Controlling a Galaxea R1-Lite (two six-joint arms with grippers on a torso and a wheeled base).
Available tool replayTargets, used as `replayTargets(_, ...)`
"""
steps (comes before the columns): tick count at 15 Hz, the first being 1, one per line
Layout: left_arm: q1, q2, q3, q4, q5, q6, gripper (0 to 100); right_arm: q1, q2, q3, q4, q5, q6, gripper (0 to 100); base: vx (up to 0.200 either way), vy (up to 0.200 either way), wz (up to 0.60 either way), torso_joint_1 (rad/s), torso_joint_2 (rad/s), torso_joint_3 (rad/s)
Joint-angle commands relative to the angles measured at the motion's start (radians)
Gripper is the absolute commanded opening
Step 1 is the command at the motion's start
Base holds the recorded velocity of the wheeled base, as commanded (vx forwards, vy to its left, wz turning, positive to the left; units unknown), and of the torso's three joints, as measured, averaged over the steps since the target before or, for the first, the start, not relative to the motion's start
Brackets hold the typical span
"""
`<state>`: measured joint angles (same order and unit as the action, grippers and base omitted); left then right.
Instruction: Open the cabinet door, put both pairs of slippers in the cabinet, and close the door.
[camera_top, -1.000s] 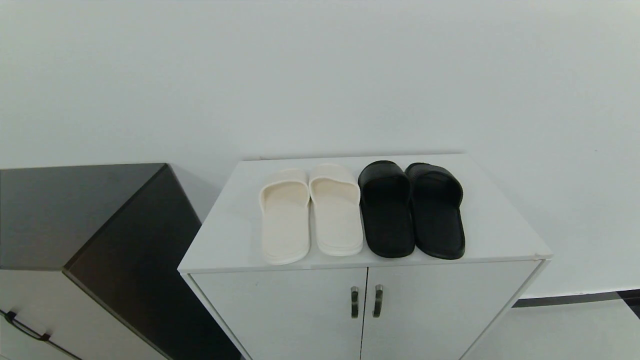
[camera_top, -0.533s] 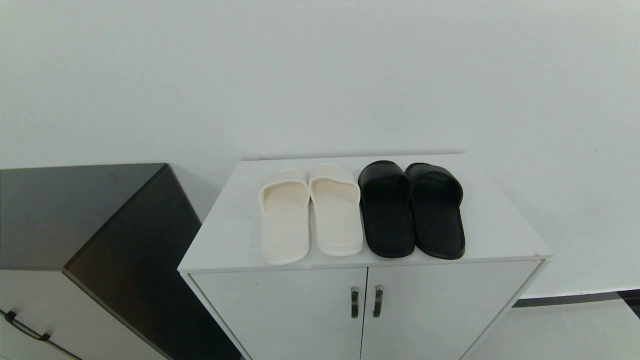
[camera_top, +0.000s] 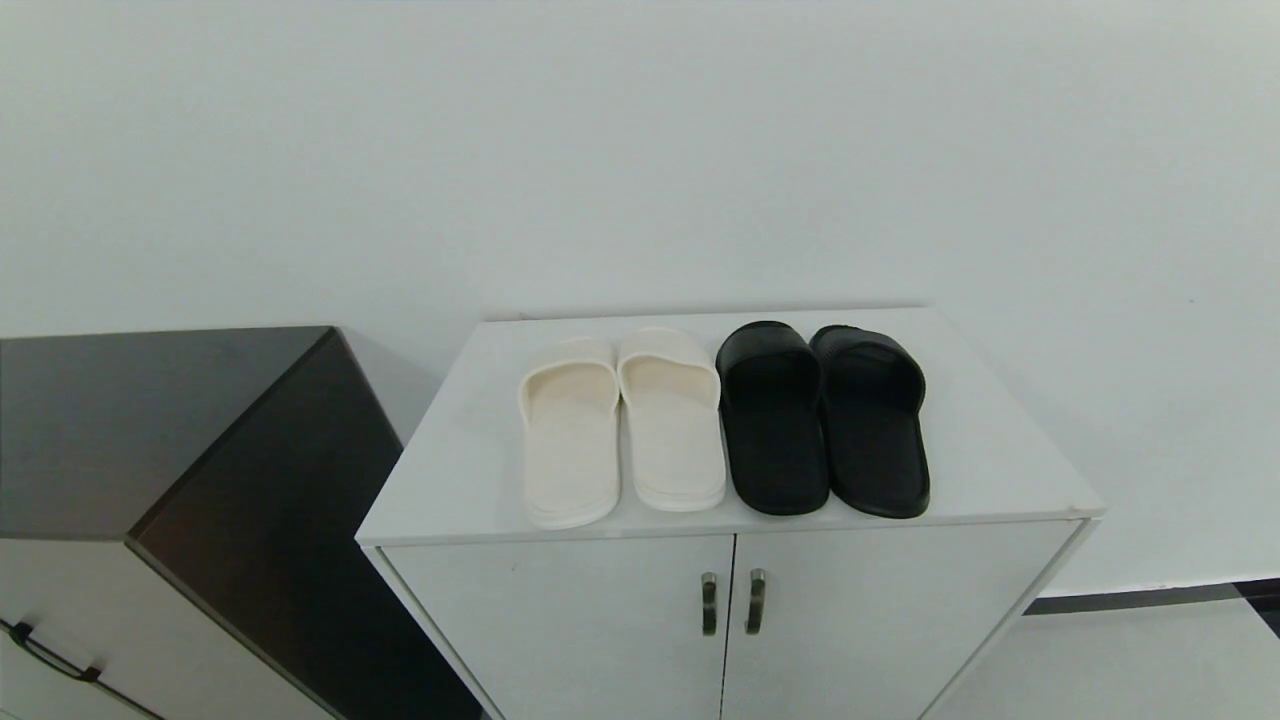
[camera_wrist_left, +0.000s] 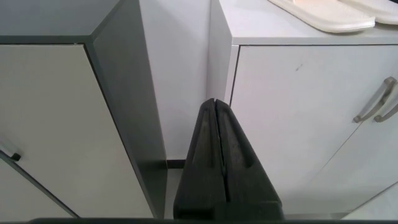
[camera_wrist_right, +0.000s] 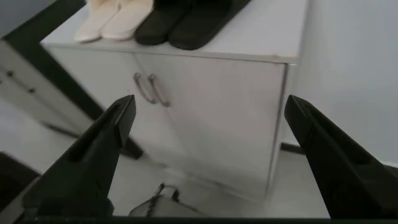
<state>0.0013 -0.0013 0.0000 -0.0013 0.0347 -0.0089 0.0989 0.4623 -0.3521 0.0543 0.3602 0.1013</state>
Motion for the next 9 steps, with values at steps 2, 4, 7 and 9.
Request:
replayTargets(2, 0.000, 0.001, 0.000, 0.001, -0.002, 0.001, 0, 0.280, 0.464, -0.097, -0.162, -0.021, 0.017, 100, 0.000, 0.000, 0.00, 0.000, 0.00, 0.000)
replayTargets(4, 0.000, 0.001, 0.000, 0.001, -0.004, 0.001, 0, 0.502, 0.625, -0.171, -0.244, -0.218, 0.138, 100, 0.000, 0.000, 0.00, 0.000, 0.00, 0.000)
replayTargets(7, 0.000, 0.001, -0.002, 0.003, -0.006, 0.003, 0, 0.665, 0.814, -0.303, -0.333, -0.438, 0.273, 100, 0.000, 0.000, 0.00, 0.000, 0.00, 0.000)
replayTargets(9, 0.000, 0.001, -0.002, 0.003, -0.006, 0.003, 0, 0.706, 0.941, -0.436, -0.332, -0.557, 0.273, 100, 0.000, 0.000, 0.00, 0.000, 0.00, 0.000)
